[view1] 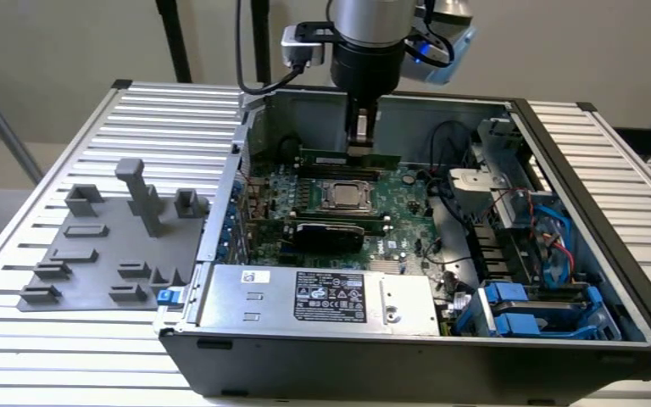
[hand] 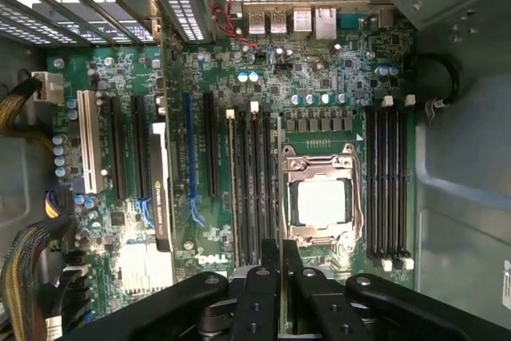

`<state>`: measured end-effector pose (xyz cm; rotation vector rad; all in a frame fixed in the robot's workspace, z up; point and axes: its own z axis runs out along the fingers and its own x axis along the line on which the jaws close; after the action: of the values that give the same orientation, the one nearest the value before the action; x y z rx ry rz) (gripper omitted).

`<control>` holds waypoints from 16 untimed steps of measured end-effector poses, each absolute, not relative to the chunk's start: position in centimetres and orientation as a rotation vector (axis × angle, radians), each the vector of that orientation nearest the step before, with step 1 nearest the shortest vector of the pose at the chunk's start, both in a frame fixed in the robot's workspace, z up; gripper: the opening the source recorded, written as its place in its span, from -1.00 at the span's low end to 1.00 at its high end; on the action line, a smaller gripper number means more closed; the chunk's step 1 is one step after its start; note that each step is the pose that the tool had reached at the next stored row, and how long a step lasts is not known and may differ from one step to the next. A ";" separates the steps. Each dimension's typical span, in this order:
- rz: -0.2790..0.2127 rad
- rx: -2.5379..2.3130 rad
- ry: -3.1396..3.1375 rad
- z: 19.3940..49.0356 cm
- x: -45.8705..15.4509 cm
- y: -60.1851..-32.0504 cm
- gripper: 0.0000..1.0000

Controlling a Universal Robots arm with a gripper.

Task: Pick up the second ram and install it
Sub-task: 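Pick up the second ram and move it above second insertion slot, then insert the second ram into the second slot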

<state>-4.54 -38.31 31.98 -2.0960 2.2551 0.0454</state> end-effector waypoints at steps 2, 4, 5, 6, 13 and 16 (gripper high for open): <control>0.045 -2.095 2.256 32.0 -4.5 -38.2 -0.73; 0.045 -2.095 2.256 32.0 -4.5 -38.2 -0.73; 0.046 -2.095 2.256 32.0 -4.5 -38.2 -0.73; 0.046 -2.095 2.256 32.0 -4.5 -38.2 -0.73; 0.046 -2.095 2.256 32.0 -4.5 -38.2 -0.73; 0.044 -2.094 2.256 31.9 -4.6 -38.2 -0.73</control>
<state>-4.57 -38.18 31.92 -2.0940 2.2557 0.0437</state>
